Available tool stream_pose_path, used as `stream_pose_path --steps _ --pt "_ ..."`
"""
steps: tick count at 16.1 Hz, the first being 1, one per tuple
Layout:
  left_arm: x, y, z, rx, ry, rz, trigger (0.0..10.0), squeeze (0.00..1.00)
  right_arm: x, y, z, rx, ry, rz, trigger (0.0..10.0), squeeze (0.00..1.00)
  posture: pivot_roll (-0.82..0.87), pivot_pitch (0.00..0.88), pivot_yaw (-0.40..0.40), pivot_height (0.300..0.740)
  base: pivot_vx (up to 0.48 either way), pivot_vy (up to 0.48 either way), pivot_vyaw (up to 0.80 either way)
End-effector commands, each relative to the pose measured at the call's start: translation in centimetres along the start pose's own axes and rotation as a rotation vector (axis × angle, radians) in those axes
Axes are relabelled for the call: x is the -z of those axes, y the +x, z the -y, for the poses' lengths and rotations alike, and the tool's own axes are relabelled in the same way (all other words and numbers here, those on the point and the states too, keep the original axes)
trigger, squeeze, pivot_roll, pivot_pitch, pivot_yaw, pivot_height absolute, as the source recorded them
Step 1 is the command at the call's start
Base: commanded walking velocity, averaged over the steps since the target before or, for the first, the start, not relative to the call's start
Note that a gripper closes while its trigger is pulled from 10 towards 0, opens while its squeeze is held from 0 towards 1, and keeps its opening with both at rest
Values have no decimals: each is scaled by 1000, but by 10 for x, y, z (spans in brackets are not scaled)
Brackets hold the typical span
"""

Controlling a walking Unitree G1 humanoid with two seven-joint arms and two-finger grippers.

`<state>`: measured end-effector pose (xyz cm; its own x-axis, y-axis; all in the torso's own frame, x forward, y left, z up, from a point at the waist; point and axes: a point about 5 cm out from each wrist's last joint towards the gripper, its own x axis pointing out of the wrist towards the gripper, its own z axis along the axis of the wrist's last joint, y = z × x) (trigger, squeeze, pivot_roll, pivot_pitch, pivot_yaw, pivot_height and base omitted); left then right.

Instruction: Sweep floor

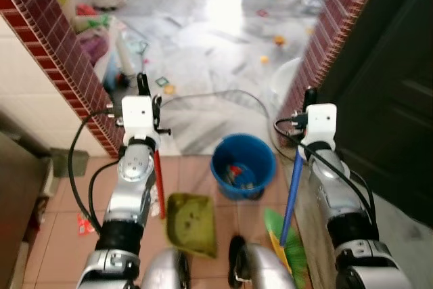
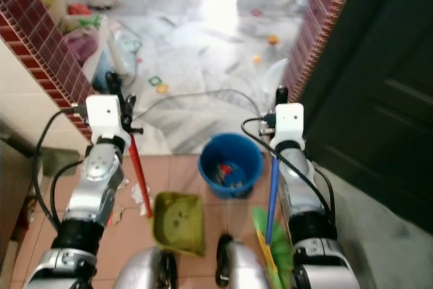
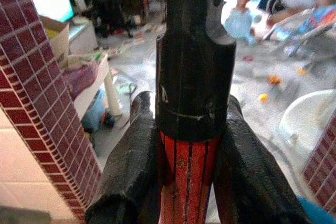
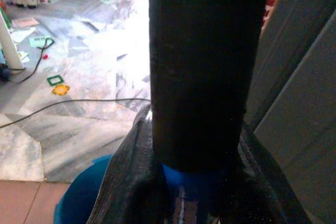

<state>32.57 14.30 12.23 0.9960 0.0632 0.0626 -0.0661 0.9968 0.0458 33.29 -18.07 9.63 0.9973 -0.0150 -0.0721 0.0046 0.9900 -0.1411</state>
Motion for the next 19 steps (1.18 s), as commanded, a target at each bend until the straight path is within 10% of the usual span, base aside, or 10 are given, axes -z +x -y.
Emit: stream_pose_path --steps 1,8,19 --pt "-6 1 -2 -4 2 31 10000 0 7 -2 -3 -15 0 -30 10000 0 -51 109 23 740 -292 0 0" --pt "-8 2 -6 -16 -26 29 10000 0 6 -2 -3 -18 -8 -18 10000 0 -51 91 23 740 -287 0 0" --pt "-23 4 -1 3 -78 49 10000 0 4 0 -5 -45 -2 0 10000 0 -50 83 19 740 -48 436 0"
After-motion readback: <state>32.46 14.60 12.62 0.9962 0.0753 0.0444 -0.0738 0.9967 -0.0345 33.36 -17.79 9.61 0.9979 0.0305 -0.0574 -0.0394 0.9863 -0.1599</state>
